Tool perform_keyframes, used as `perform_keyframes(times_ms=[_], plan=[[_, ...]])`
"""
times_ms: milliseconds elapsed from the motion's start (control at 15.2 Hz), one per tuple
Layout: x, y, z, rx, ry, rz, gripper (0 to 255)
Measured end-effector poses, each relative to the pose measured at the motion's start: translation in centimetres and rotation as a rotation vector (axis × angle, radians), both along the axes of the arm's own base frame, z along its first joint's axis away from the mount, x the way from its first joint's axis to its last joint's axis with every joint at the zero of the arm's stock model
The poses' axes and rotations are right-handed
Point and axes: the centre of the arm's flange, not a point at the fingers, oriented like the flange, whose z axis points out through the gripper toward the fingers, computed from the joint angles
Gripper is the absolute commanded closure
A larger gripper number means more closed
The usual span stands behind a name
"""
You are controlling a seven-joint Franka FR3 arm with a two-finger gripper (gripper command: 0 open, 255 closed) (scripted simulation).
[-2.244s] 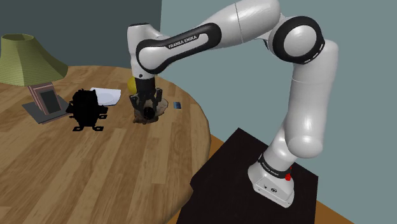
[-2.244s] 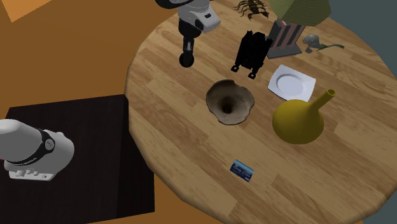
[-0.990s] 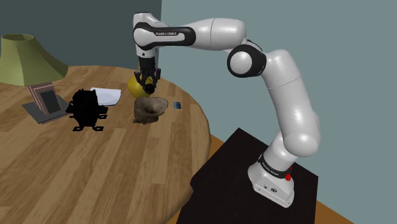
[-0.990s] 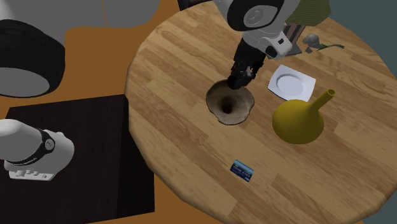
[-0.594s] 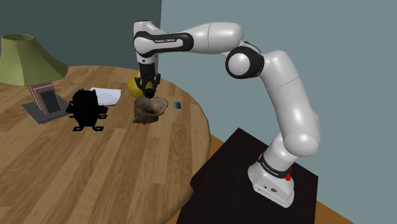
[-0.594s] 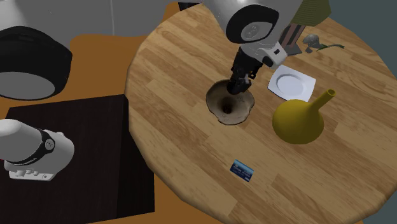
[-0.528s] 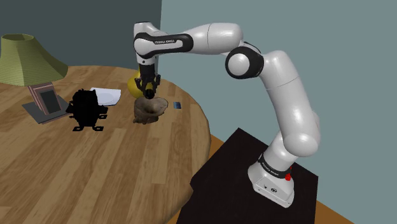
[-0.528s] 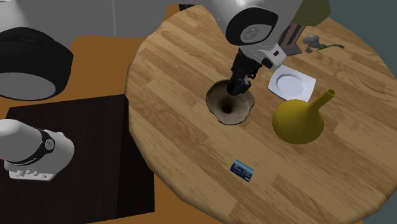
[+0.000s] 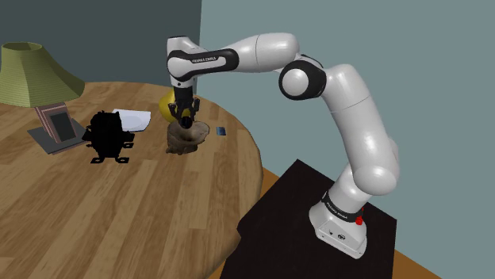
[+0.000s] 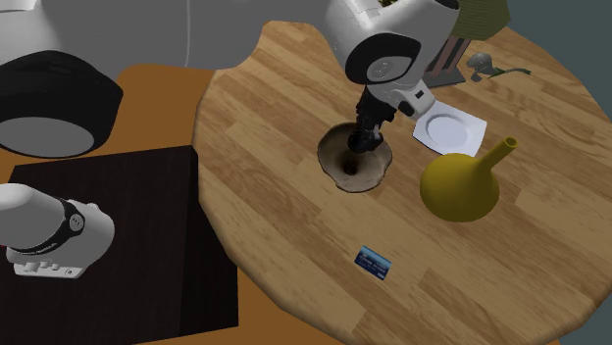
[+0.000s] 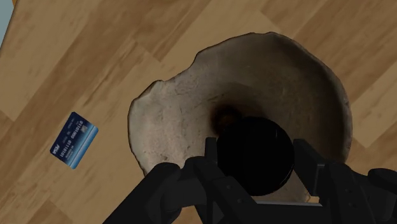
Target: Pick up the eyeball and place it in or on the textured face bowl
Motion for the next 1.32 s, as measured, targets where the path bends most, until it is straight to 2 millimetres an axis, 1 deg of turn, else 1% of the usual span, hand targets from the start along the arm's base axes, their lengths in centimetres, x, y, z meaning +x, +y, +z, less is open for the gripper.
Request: perform_keyframes(times_ms=[198,264,660,792,924,990,1320], plan=[[0.0,0.0,0.0,0.0,0.0,0.0,255],[0.0,0.0,0.0,0.0,0.0,0.0,0],[0.0,0.0,0.0,0.0,0.0,0.0,0],[0.3,0.1,1.4,0.0,-0.001,0.0,0],[0.6,-0.1,3.8,0.0,-0.002,0.0,0],[0.8,0.1,4.4,0.0,-0.002,0.0,0],[0.8,0.0,4.9,0.0,-0.001,0.0,0]])
